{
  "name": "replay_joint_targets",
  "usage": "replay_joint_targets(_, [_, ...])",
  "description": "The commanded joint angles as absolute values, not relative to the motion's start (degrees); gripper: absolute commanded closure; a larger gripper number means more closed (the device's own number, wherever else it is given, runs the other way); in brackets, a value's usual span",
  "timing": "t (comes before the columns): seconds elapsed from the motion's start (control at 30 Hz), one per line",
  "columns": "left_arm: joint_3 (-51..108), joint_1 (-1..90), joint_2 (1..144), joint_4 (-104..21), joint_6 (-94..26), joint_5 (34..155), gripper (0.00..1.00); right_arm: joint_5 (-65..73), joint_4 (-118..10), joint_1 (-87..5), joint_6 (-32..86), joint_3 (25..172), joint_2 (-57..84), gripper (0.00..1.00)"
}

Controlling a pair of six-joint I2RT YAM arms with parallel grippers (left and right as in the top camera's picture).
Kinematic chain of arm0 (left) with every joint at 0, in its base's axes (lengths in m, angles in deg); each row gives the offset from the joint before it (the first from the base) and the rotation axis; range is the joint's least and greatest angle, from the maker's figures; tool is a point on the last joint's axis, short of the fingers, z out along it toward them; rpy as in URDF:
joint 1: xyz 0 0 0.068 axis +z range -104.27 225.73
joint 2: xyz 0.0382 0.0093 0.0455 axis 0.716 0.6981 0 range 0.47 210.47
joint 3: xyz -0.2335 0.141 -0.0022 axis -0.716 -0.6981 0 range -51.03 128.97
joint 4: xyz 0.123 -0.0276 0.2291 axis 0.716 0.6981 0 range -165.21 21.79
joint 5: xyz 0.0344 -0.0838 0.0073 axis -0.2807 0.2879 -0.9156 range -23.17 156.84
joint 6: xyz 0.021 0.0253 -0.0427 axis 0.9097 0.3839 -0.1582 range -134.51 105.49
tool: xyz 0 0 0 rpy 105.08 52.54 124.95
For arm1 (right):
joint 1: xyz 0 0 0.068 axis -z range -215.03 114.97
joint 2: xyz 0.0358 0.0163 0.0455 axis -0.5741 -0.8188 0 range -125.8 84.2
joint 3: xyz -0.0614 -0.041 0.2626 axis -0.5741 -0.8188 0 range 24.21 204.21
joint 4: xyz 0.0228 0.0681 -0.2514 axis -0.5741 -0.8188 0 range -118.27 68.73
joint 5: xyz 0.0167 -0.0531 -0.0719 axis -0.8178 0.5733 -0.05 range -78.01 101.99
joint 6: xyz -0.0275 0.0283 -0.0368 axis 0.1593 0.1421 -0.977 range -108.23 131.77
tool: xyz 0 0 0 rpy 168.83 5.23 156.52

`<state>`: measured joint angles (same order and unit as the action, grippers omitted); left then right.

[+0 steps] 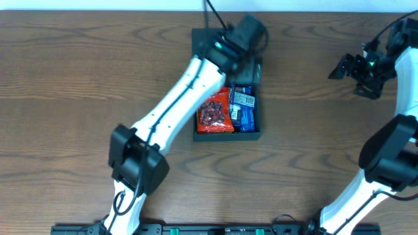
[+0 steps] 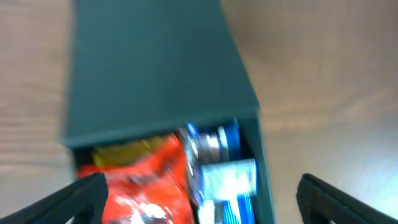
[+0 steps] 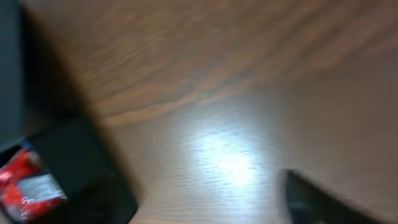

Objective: Pack container
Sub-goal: 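Bring both grippers to the lid edges at the box's back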

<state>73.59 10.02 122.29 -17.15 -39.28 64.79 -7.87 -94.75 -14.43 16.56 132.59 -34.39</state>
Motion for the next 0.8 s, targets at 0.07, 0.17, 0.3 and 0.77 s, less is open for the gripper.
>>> replay_joint_targets(0.07, [74.36, 23.09, 122.36, -17.45, -39.43, 68.11, 0.89, -16.98, -91.27, -18.67, 11.95, 133.55, -34.54, 0.98])
replay_joint_targets(0.17, [72.43, 29.89, 123.45, -18.92, -39.83, 77.56, 0.94, -16.85, -86.96, -21.49, 12.52, 133.38, -34.54, 0.99])
replay_joint_targets(0.3, [69.92, 36.34, 124.89, -18.26, -39.81, 84.97, 0.94, -13.99, -83.66, -26.26, 14.25, 133.16, -34.63, 0.98])
replay_joint_targets(0.77, [56.21, 35.60, 126.99, -31.77, -40.70, 87.78, 0.94, -9.79, -70.72, -36.57, 12.80, 130.58, -40.01, 0.98])
